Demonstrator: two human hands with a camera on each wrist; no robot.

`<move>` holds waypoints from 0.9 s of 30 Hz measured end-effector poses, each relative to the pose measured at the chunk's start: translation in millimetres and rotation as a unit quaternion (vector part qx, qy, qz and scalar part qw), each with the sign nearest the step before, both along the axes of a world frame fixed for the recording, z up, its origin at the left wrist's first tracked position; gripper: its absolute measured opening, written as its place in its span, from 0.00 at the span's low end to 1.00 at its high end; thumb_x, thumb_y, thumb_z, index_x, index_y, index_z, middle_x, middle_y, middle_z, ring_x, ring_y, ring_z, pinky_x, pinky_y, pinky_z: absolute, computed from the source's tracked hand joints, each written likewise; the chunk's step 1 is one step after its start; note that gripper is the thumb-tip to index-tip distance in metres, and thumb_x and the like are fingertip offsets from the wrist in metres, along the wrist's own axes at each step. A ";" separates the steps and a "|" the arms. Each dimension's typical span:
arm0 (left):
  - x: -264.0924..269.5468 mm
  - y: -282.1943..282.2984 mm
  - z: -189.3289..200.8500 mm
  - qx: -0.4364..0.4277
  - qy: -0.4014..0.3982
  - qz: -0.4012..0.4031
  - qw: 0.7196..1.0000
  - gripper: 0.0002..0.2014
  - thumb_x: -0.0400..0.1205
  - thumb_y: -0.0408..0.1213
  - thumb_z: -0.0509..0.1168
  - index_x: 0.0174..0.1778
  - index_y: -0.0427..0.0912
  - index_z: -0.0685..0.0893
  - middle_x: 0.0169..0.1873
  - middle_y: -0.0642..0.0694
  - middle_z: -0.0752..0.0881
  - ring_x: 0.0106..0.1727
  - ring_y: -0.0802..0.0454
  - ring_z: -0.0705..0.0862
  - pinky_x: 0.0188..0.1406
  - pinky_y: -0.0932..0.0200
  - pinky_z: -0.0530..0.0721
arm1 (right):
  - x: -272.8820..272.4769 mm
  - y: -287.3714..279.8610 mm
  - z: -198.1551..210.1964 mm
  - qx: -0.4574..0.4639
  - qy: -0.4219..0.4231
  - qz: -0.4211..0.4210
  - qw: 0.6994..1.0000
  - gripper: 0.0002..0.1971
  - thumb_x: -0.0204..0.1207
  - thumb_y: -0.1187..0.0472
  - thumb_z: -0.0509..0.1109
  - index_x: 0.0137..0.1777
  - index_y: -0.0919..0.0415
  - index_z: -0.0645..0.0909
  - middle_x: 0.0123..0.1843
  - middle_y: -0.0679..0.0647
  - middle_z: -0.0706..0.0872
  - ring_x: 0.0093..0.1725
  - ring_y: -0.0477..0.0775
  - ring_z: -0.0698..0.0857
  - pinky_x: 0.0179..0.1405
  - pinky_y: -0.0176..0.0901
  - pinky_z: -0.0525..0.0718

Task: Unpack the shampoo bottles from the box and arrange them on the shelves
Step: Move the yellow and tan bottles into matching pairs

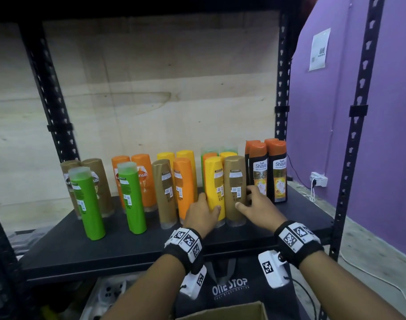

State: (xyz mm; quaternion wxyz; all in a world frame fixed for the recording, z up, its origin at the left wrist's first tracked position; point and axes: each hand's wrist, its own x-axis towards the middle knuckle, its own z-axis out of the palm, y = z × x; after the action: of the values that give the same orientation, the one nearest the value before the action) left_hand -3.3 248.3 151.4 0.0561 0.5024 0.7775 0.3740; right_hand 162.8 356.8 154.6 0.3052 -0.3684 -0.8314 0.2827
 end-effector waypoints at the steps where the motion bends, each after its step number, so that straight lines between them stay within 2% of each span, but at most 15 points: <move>1: -1.3 1.4 -2.1 0.012 -0.005 -0.004 1.000 0.20 0.87 0.50 0.69 0.68 0.43 0.75 0.63 0.41 0.87 0.62 0.41 0.86 0.61 0.45 0.86 | -0.4 0.4 -1.3 -0.002 0.012 -0.007 1.000 0.29 0.81 0.49 0.74 0.77 0.55 0.67 0.70 0.53 0.82 0.68 0.54 0.82 0.67 0.53 0.84; 5: -5.0 2.9 -3.9 0.043 -0.037 0.011 0.998 0.20 0.82 0.50 0.74 0.61 0.44 0.75 0.57 0.44 0.86 0.56 0.45 0.86 0.56 0.48 0.86 | -3.5 1.1 -8.8 0.012 0.018 -0.022 1.000 0.24 0.80 0.45 0.75 0.72 0.53 0.74 0.64 0.53 0.83 0.64 0.53 0.83 0.64 0.53 0.84; 9: -7.0 -5.7 -11.3 0.079 -0.077 0.030 0.993 0.23 0.75 0.52 0.76 0.56 0.48 0.73 0.48 0.51 0.85 0.51 0.49 0.87 0.50 0.48 0.88 | -6.5 -4.4 -12.7 0.016 0.039 -0.013 0.999 0.23 0.80 0.45 0.75 0.69 0.49 0.74 0.61 0.51 0.82 0.60 0.51 0.82 0.60 0.52 0.86; 11: -8.5 -13.2 -15.5 0.109 -0.090 0.018 0.990 0.24 0.74 0.51 0.76 0.59 0.50 0.73 0.50 0.52 0.86 0.54 0.49 0.88 0.49 0.53 0.88 | -11.0 -9.0 -12.6 0.008 0.049 0.003 0.999 0.24 0.80 0.46 0.76 0.71 0.51 0.75 0.62 0.52 0.82 0.59 0.50 0.84 0.58 0.56 0.89; 13: -11.6 -21.4 -18.6 0.132 -0.091 0.008 0.987 0.26 0.74 0.51 0.73 0.66 0.52 0.73 0.56 0.50 0.87 0.57 0.48 0.87 0.55 0.49 0.88 | -17.1 -14.3 -13.5 0.009 0.058 0.017 0.998 0.23 0.80 0.47 0.75 0.72 0.52 0.75 0.62 0.52 0.82 0.58 0.49 0.85 0.55 0.58 0.91; 15: -16.4 -29.6 -21.0 0.152 -0.089 0.011 0.984 0.26 0.75 0.53 0.70 0.68 0.56 0.74 0.54 0.52 0.89 0.54 0.50 0.88 0.55 0.48 0.88 | -23.6 -18.8 -14.5 0.018 0.059 0.024 0.998 0.24 0.81 0.47 0.75 0.73 0.52 0.75 0.63 0.52 0.82 0.59 0.49 0.85 0.56 0.58 0.91; 17: -20.6 -38.4 -24.1 0.175 -0.088 0.020 0.980 0.22 0.74 0.53 0.70 0.64 0.60 0.75 0.47 0.58 0.88 0.47 0.61 0.87 0.48 0.55 0.86 | -29.7 -22.8 -14.7 0.025 0.058 0.025 0.998 0.24 0.81 0.47 0.74 0.74 0.53 0.75 0.65 0.52 0.81 0.60 0.49 0.84 0.58 0.56 0.90; 19: -22.9 -45.8 -26.2 0.194 -0.086 0.023 0.977 0.20 0.74 0.53 0.70 0.61 0.62 0.75 0.45 0.61 0.88 0.45 0.68 0.86 0.46 0.60 0.84 | -35.2 -25.9 -14.6 0.026 0.061 0.027 0.997 0.26 0.82 0.47 0.74 0.76 0.54 0.75 0.67 0.52 0.81 0.60 0.50 0.84 0.60 0.57 0.89; 23: -24.9 -53.0 -31.6 0.222 -0.092 0.028 0.970 0.20 0.76 0.50 0.73 0.63 0.58 0.75 0.47 0.59 0.88 0.49 0.62 0.87 0.49 0.54 0.87 | -44.7 -29.6 -14.4 0.022 0.063 0.034 0.997 0.27 0.82 0.48 0.74 0.77 0.56 0.74 0.68 0.54 0.81 0.63 0.54 0.84 0.62 0.59 0.87; 27: -27.6 -55.3 -36.5 0.252 -0.090 0.038 0.963 0.20 0.79 0.45 0.74 0.63 0.58 0.75 0.46 0.58 0.89 0.46 0.65 0.88 0.45 0.58 0.87 | -51.1 -31.1 -16.4 0.029 0.069 0.025 0.997 0.25 0.82 0.48 0.75 0.75 0.55 0.75 0.67 0.54 0.82 0.62 0.53 0.84 0.63 0.56 0.86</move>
State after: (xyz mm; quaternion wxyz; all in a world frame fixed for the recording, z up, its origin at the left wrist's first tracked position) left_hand -30.9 193.0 114.9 -0.0174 0.4346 0.6684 0.6034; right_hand 111.7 325.6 138.2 0.3652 -0.3186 -0.8249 0.2910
